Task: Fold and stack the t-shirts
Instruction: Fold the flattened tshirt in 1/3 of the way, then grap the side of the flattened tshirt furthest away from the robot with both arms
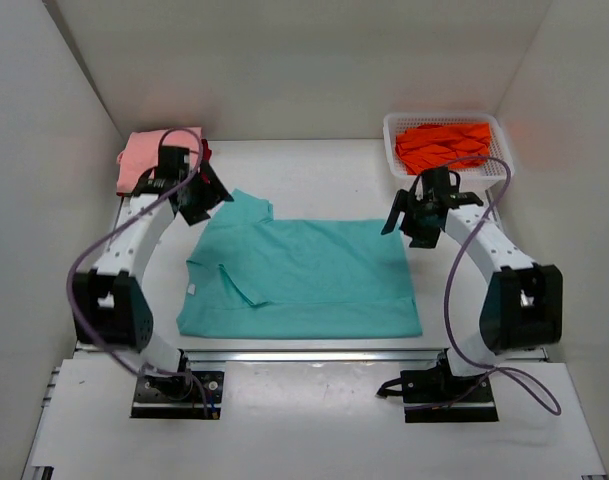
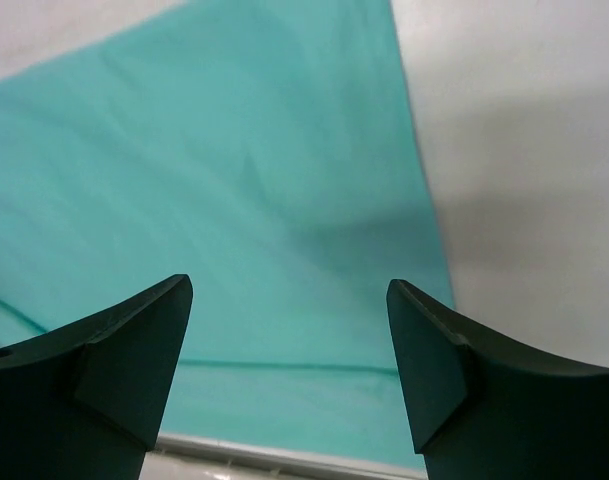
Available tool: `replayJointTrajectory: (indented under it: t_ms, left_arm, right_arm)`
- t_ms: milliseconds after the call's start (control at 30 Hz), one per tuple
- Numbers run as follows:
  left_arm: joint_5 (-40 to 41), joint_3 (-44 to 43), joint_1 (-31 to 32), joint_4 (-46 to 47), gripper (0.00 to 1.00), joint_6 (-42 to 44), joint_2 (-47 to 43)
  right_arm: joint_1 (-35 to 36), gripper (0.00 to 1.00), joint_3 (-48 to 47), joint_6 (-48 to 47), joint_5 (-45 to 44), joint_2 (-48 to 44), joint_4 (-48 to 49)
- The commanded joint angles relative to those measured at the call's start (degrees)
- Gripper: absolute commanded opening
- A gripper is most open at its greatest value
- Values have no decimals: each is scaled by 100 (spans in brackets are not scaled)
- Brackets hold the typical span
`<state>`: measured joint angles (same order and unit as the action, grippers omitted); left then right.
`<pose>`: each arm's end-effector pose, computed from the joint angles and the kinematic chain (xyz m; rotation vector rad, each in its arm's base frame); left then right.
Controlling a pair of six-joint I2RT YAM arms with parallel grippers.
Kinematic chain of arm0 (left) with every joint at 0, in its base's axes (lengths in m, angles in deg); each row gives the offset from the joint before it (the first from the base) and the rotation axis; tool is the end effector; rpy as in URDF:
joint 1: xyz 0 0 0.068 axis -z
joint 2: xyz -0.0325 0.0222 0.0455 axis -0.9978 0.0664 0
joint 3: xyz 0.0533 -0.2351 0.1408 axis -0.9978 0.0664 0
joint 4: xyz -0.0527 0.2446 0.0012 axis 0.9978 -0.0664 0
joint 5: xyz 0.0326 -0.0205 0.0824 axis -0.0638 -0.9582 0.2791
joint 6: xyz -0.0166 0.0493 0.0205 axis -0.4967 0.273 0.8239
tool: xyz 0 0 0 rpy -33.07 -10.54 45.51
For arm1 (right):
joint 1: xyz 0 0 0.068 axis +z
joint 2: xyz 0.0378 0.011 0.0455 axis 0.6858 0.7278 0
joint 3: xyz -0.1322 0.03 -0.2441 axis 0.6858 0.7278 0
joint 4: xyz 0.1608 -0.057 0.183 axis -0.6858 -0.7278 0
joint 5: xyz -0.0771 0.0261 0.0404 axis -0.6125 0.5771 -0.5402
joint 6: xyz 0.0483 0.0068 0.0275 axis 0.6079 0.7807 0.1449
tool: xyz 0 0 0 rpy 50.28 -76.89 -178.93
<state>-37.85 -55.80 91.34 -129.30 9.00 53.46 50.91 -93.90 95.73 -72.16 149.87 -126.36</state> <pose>0.3017 -0.0318 0.3041 -0.7007 2.4544 -0.4648 0.2909 0.0442 0.2594 0.4355 2.6168 0.3987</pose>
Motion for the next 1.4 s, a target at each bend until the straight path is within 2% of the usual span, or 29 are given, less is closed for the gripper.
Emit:
replayJointTrajectory:
  t_ms: [0, 167, 300, 400, 500, 600, 733, 900, 1067, 1167, 1233, 1267, 1300, 1367]
  left_arm:
    - [280, -941, -119, 724, 84, 776, 1024]
    - [518, -2602, -93, 725, 79, 1602, 2588]
    - [650, -3414, -189, 461, 76, 1902, 3768]
    - [685, -3827, -207, 162, 76, 1964, 4252]
    - [896, -3575, -172, 74, 76, 2025, 4342]
    - [896, -3188, -181, 205, 77, 2079, 4263]
    - [721, -3089, -164, 188, 75, 2254, 4376]
    - [185, -3002, -190, 161, 65, 2044, 4491]
    - [175, -2703, 21, 223, 58, 2052, 4359]
    - [123, -2501, 118, 302, 57, 2035, 4263]
    - [70, -2396, 161, 346, 52, 2078, 4245]
    - [53, -2343, 206, 364, 42, 2044, 4201]
    - [18, -2316, 206, 372, 21, 2000, 4184]
    - [183, -2246, 285, 425, 8, 1860, 4070]
  right_arm:
    - [-103, 76, -609, -203, -316, 523, 604]
    - [-24, 75, -1296, -510, -485, 1272, 341]
    - [-146, 74, -1489, -529, -450, 1509, 368]
    - [-208, 73, -1560, -529, -441, 1641, 314]
    - [-269, 74, -1534, -459, -459, 1738, 332]
    - [-305, 73, -1525, -423, -344, 1799, 376]
    - [-252, 73, -1551, -406, -274, 1949, 393]
    - [-261, 73, -1569, -440, -414, 2133, 333]
    - [-261, 74, -1596, -292, -625, 2309, 393]
    - [-270, 73, -1569, -212, -669, 2362, 508]
    - [-287, 74, -1543, -186, -730, 2388, 595]
    - [-278, 74, -1604, -160, -748, 2432, 605]
    - [-287, 74, -1613, -107, -774, 2476, 587]
    - [-279, 74, -1657, -37, -783, 2608, 657]
